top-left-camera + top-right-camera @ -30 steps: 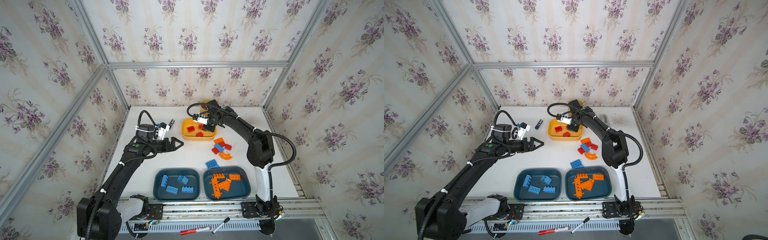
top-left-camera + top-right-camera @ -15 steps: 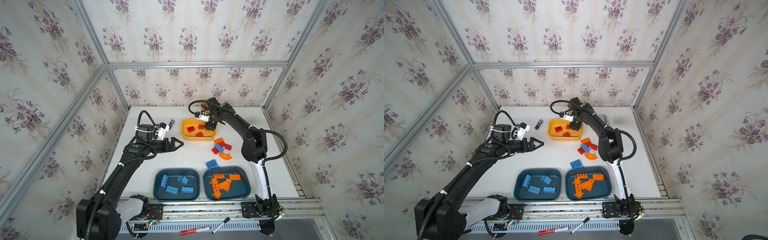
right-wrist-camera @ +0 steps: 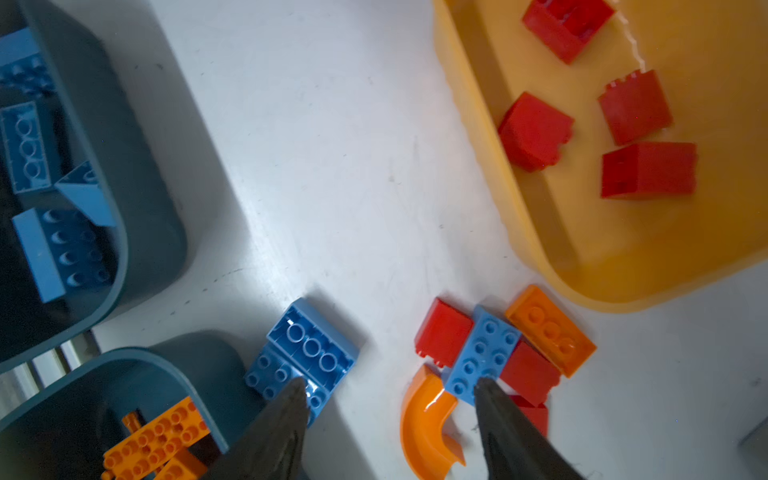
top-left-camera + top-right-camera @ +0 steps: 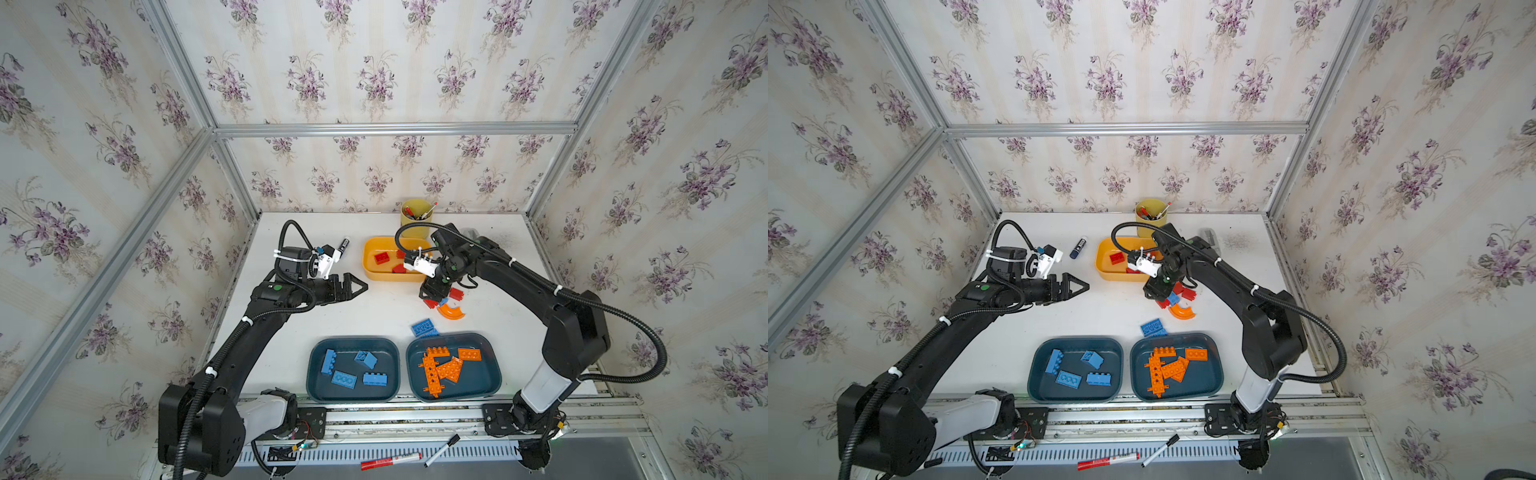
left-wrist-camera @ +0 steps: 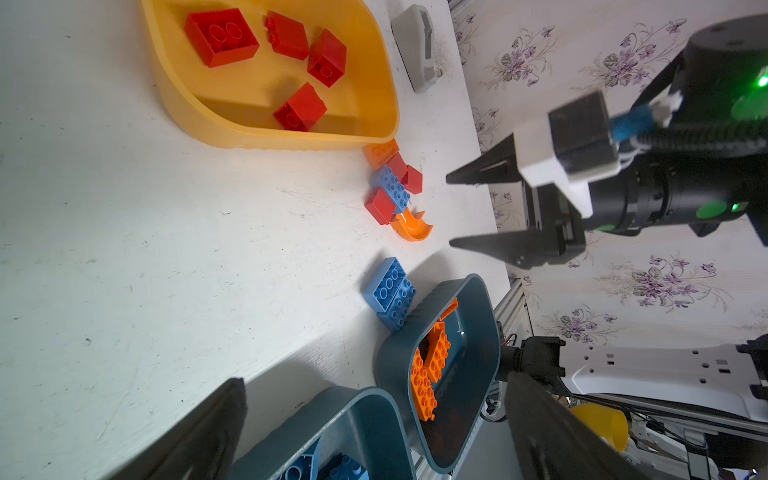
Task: Sort the legos into containers by color
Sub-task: 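Move the right gripper back to the pile and close on a light blue 2x3 brick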
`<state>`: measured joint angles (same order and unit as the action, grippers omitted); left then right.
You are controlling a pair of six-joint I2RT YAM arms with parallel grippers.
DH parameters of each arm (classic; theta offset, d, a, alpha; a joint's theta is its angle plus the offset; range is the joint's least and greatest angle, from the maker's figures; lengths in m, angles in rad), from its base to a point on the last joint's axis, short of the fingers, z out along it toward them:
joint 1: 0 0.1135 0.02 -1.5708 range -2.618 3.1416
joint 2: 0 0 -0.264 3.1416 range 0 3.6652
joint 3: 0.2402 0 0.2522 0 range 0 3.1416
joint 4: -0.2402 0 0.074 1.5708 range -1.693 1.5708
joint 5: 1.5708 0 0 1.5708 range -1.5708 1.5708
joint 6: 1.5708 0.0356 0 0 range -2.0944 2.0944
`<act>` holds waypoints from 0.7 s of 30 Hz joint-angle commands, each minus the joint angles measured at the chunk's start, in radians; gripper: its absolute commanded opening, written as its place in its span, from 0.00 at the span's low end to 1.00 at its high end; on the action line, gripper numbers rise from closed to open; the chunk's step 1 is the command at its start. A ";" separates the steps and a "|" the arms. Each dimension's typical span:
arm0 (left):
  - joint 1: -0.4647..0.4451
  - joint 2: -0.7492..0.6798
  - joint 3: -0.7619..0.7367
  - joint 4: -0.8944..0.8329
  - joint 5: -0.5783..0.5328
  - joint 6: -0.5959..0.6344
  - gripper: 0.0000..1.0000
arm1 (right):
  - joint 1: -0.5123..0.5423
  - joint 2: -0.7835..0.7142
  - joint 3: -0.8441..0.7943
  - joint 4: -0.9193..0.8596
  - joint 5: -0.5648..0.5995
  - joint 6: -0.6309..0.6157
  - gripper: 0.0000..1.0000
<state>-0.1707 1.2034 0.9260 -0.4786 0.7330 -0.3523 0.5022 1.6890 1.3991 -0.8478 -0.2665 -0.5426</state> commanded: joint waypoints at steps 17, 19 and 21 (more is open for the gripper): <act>0.000 0.054 0.031 0.018 0.023 0.025 0.99 | 0.073 0.134 -0.113 -0.078 0.119 -0.247 0.70; 0.000 0.061 0.033 0.017 0.022 0.027 0.99 | 0.073 0.154 -0.104 -0.073 0.106 -0.254 0.70; 0.000 0.067 0.034 0.018 0.022 0.027 0.99 | 0.077 0.169 -0.098 -0.068 0.102 -0.263 0.70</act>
<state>-0.1707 1.2663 0.9508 -0.4755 0.7422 -0.3424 0.5758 1.8420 1.2835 -0.9024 -0.1535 -0.7776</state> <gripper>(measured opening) 0.993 0.697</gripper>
